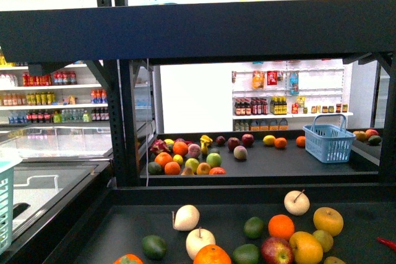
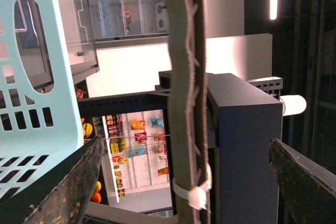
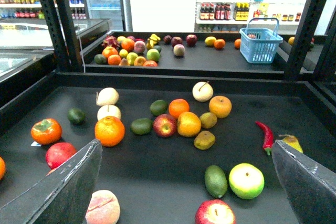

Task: Pick lemon from shelf

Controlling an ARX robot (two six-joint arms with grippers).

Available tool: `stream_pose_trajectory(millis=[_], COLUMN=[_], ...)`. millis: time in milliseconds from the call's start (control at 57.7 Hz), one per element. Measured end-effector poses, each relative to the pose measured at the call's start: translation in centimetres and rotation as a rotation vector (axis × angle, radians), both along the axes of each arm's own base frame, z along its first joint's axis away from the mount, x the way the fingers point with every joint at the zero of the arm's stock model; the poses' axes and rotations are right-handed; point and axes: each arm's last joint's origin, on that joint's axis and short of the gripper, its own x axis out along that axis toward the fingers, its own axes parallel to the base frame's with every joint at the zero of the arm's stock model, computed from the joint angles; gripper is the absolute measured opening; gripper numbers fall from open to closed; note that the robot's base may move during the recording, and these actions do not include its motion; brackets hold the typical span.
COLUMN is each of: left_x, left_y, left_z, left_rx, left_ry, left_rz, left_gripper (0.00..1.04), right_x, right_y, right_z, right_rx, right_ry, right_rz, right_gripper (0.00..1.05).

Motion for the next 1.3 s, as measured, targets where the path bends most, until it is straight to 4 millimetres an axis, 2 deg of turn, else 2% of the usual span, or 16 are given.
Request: stream_pose_trajectory(millis=[173,260,329,416,503,607,641,693,745,866,970,1092,1300], left_x=[-3.3,-5.4,-7.8,-11.3,-15.5,-19.5,-20.8,-22.5,-23.5,-23.9,-23.8,-23.9,-23.9], left_y=[-1.5,-3.0,-5.3,-9.5,-13.6,-16.7,-17.6,-18.7,-19.6,-20.9,-20.5,-19.5,-18.5], left_z=[3.2,4.8,6.2,8.3,10.5,11.8,12.0,11.6,10.4,7.1,4.4,2.8,0.5], left_rx=[0.114,0.21,0.335,0.536,0.708,0.826,0.921,1.065,1.183,1.353,1.413,1.416,1.424], left_ry=[0.148,0.262,0.368,0.433,0.422,0.391,0.358,0.347,0.327,0.314,0.328,0.32,0.329], left_rz=[-0.018,0.008,0.009,-0.043,-0.07,-0.058,-0.01,0.052,0.065,0.063,0.039,0.056,0.059], left_gripper=[0.97,0.97,0.97,0.97,0.97,0.96,0.9,0.79,0.71,0.47,0.28,0.04,0.03], right_x=[0.0,0.0,0.0,0.0,0.0,0.0,0.0,0.0,0.0,0.0,0.0,0.0,0.0], right_y=[0.0,0.0,0.0,0.0,0.0,0.0,0.0,0.0,0.0,0.0,0.0,0.0,0.0], right_z=[0.0,0.0,0.0,0.0,0.0,0.0,0.0,0.0,0.0,0.0,0.0,0.0,0.0], right_rx=[0.0,0.0,0.0,0.0,0.0,0.0,0.0,0.0,0.0,0.0,0.0,0.0,0.0], right_ry=[0.0,0.0,0.0,0.0,0.0,0.0,0.0,0.0,0.0,-0.001,-0.001,-0.001,-0.001], right_rz=[0.0,0.0,0.0,0.0,0.0,0.0,0.0,0.0,0.0,0.001,0.0,0.001,0.0], right_gripper=[0.97,0.97,0.97,0.97,0.97,0.97,0.97,0.97,0.97,0.97,0.97,0.97,0.97])
